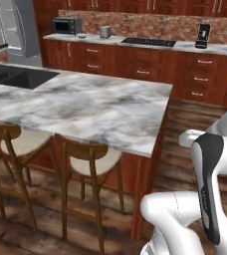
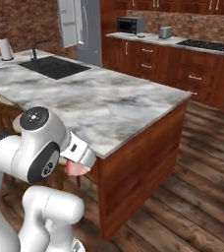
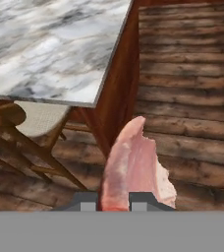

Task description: Take the steak from the fridge and place it on the digital scale on the counter by the fridge. Wait a few seconds for a reading, then move it to the plate on the dining counter.

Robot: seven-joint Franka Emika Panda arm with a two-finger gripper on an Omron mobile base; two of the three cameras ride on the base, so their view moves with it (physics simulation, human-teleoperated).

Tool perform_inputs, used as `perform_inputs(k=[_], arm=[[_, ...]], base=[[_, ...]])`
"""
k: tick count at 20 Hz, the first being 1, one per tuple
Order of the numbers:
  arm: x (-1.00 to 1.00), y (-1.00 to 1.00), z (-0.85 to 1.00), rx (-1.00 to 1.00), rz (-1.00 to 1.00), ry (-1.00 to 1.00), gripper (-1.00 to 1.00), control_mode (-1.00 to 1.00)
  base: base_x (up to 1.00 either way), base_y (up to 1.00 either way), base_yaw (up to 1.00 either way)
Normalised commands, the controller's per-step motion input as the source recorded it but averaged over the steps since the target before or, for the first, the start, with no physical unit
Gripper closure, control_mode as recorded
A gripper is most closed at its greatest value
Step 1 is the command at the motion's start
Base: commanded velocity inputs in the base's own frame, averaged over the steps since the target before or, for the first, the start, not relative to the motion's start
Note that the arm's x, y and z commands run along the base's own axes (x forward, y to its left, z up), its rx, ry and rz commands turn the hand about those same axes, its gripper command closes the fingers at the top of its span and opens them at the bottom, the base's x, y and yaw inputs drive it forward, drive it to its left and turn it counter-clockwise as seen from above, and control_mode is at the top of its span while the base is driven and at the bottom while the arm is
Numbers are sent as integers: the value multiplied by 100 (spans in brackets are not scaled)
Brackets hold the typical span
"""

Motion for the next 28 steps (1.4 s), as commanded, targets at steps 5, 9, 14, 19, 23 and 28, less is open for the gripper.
perform_inputs(k=[5,9,14,19,23,28], arm=[[0,0,0,0,0,0,100,100],[0,0,0,0,0,0,100,100],[0,0,0,0,0,0,100,100],[0,0,0,0,0,0,100,100],[0,0,0,0,0,0,100,100],[0,0,0,0,0,0,100,100]], base=[[0,100,-38],[0,100,-34],[0,100,-31],[0,100,-28],[0,100,-26],[0,100,-25]])
